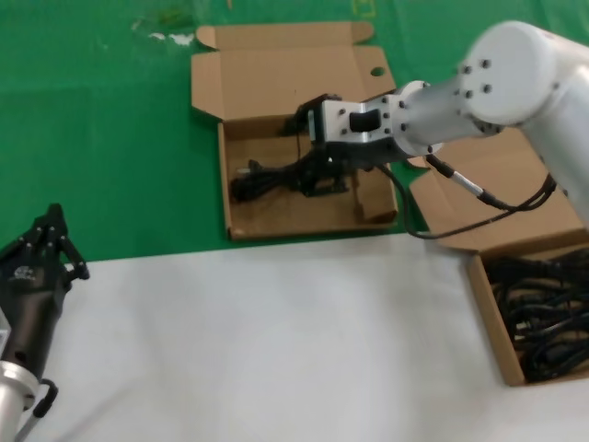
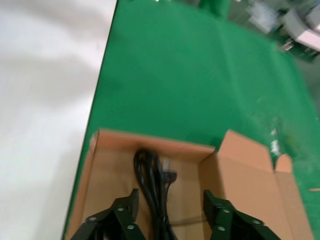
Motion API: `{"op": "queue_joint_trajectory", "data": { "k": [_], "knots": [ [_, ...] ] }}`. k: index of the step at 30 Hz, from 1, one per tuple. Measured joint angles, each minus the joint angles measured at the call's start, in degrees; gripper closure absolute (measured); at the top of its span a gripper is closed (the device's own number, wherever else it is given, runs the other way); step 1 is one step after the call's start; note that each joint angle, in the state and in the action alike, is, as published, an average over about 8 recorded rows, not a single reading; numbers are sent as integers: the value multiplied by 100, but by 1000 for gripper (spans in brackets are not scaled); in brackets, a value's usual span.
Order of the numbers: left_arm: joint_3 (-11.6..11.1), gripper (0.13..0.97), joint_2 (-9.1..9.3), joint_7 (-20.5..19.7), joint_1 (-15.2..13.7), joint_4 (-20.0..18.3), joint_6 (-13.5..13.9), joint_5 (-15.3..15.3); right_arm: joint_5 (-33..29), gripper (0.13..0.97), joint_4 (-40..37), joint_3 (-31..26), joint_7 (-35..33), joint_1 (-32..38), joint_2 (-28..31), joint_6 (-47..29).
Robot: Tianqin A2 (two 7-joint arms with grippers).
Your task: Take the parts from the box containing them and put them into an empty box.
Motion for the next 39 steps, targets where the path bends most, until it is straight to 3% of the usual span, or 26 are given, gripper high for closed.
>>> {"op": "queue_joint_trajectory", "data": {
  "k": [3, 10, 15, 20, 27, 32, 39],
  "knots": [
    [0, 957, 0, 0, 0, 0, 0, 0, 143, 683, 743, 157, 376, -280, 289, -104],
    [0, 957, 0, 0, 0, 0, 0, 0, 645, 500, 2629, 772, 1146, -1244, 984, 64],
    [0, 957, 0, 0, 0, 0, 0, 0, 782, 406, 3491, 1118, 1523, -1863, 1286, 353],
    [0, 952, 0, 0, 0, 0, 0, 0, 879, 293, 3646, 1247, 1557, -2107, 1300, 558],
    [0, 934, 0, 0, 0, 0, 0, 0, 1112, 250, 3687, 1434, 1451, -2467, 1203, 962],
    [0, 878, 0, 0, 0, 0, 0, 0, 1304, 179, 3735, 1593, 1373, -2771, 1129, 1299],
    [0, 786, 0, 0, 0, 0, 0, -1, 1580, 142, 3804, 1821, 1261, -3210, 1023, 1784]
  ]
}}
